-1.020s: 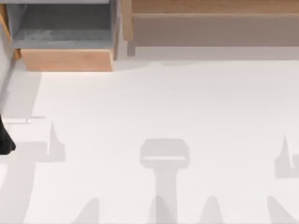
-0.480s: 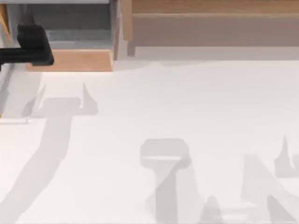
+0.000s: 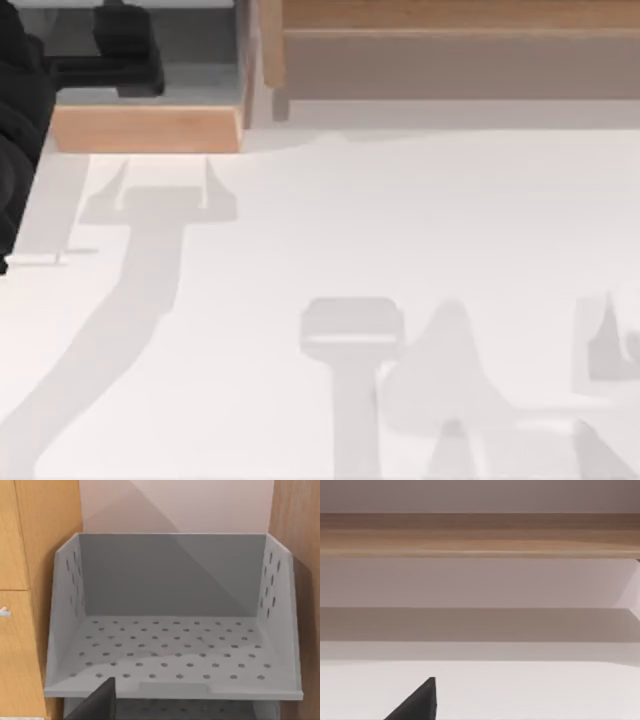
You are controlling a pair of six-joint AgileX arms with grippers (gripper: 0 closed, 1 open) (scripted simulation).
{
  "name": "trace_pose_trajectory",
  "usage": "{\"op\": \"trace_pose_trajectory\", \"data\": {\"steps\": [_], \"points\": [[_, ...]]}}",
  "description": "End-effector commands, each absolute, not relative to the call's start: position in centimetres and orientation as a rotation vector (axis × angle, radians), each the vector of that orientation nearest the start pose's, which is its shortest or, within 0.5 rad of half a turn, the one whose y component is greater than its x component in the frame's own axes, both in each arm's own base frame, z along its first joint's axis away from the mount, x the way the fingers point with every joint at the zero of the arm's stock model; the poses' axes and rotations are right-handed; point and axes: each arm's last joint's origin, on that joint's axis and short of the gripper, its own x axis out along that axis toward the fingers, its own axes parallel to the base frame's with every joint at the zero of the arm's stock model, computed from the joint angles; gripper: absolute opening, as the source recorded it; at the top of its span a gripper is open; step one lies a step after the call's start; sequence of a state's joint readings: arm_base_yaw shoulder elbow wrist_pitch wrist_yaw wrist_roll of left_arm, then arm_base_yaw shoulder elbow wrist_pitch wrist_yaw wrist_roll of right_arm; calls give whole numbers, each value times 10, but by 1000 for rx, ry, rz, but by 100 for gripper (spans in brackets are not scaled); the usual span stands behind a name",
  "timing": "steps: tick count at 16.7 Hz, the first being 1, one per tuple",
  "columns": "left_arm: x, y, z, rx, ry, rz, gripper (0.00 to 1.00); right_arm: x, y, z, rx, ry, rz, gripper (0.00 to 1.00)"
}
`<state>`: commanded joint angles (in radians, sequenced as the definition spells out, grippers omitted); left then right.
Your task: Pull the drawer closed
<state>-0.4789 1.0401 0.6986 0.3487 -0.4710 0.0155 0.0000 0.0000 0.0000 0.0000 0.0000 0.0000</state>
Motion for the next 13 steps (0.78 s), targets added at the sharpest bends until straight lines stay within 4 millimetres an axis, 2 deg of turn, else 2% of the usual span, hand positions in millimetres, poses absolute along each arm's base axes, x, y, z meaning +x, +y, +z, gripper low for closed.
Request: {"op": "trace_pose_trajectory", "data": {"steps": [4,7,10,13], "points": [[223,-91,299,24,-2,12,100,106,-1,160,0,0,0,100],[238,-73,290,117,-16,44,100,106,-1,160,0,0,0,100],[257,-40,275,267,-34,90,100,106,-1,160,0,0,0,100],[271,5,255,465,-50,143,100,106,-1,160,0,0,0,100]]}}
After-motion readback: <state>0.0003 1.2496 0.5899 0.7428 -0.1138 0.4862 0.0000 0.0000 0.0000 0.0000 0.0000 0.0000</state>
